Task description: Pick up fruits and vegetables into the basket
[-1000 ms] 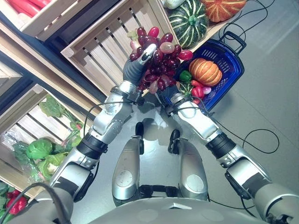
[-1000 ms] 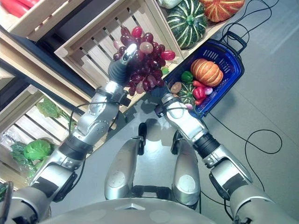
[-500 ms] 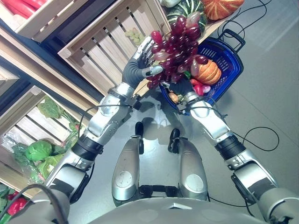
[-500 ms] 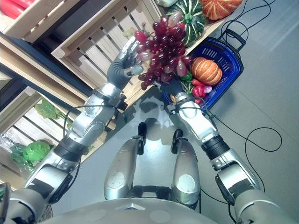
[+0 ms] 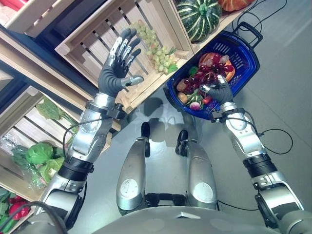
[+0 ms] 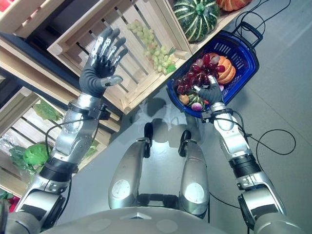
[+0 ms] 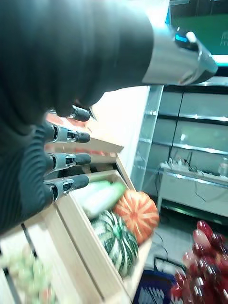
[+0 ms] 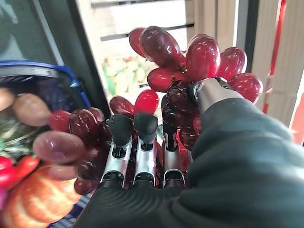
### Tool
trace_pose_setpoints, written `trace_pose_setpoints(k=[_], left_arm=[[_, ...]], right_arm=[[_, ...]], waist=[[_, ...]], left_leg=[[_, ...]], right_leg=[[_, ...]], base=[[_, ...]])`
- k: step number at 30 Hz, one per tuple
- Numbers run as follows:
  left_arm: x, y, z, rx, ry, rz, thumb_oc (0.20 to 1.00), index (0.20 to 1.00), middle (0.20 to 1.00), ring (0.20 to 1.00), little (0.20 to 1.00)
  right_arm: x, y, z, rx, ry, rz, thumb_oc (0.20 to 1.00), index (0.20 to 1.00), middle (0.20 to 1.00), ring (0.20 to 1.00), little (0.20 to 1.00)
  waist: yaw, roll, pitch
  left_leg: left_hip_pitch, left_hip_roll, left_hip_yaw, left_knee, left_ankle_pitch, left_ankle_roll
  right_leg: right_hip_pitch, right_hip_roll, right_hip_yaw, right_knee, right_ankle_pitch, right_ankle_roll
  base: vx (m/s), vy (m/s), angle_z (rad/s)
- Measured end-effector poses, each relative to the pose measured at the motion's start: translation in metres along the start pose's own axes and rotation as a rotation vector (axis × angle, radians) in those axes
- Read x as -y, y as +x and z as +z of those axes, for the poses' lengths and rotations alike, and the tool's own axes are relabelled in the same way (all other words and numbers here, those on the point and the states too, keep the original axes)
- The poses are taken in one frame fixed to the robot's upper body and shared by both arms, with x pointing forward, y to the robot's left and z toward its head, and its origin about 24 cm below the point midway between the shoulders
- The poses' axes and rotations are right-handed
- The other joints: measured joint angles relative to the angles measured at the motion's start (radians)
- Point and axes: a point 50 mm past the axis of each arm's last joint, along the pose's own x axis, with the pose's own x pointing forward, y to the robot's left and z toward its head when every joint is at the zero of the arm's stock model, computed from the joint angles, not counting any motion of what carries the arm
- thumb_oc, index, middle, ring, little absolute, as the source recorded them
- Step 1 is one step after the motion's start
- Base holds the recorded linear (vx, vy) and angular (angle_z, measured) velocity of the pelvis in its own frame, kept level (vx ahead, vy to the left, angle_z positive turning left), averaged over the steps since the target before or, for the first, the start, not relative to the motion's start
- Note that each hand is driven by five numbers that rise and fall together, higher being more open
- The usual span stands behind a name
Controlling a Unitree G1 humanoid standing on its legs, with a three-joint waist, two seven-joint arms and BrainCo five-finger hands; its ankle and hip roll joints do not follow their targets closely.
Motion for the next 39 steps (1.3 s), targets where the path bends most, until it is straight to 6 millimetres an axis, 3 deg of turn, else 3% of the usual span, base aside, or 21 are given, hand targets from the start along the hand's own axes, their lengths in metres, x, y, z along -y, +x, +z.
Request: trace_pose_setpoints(k=[8,16,23,31,39], left_arm=[[0.005,-0.018,-0.034,-0.251,0.012,-0.081,1.000,1.000,1.000,1.000,1.000],[-0.005,-0.053,-0.071,-0.525,0.078,-0.114,1.000,1.000,1.000,1.000,1.000],[-0.009,-0.080,-0.096,-0.702,0.096,-0.132,1.000,1.000,1.000,1.000,1.000],[-0.006,-0.098,-0.117,-0.795,0.074,-0.134,1.000,1.000,1.000,1.000,1.000],[-0.003,-0.096,-0.120,-0.734,0.058,-0.110,1.000,1.000,1.000,1.000,1.000]], right_arm=[[0.030,0.004,0.015,0.058,0.041,-0.057,0.200,0.200,0.200,0.200,0.200],[0.058,0.018,0.011,0.006,0.208,-0.121,0.200,0.200,0.200,0.200,0.200],[0.074,0.038,0.016,-0.034,0.391,-0.134,0.200,0.200,0.200,0.200,0.200],[0.080,0.063,0.021,-0.102,0.565,-0.099,0.200,0.200,0.200,0.200,0.200],[0.078,0.069,0.021,-0.131,0.803,-0.053,0.200,0.200,0.200,0.200,0.200]], waist=[[0.002,0.000,0.000],[0.009,0.006,0.003],[0.045,0.023,0.010],[0.071,0.038,0.014],[0.090,0.055,0.016]], left_leg=[[-0.101,0.002,0.000,0.039,-0.004,0.006],[-0.262,0.001,-0.001,0.097,0.000,0.004],[-0.393,-0.001,0.004,0.123,0.012,0.003],[-0.515,-0.011,0.002,0.143,0.029,0.003],[-0.578,-0.017,0.007,0.146,0.035,0.004]], right_leg=[[-0.096,-0.003,0.004,0.032,-0.004,0.005],[-0.257,-0.015,0.005,0.097,-0.006,-0.010],[-0.398,-0.031,0.007,0.158,-0.018,-0.025],[-0.531,-0.052,0.008,0.210,-0.023,-0.039],[-0.603,-0.060,0.016,0.227,-0.024,-0.041]], base=[[-0.02,-0.035,0.01],[-0.03,-0.019,0.02],[0.01,-0.005,0.05],[-0.01,0.015,0.05],[0.00,0.003,0.01]])
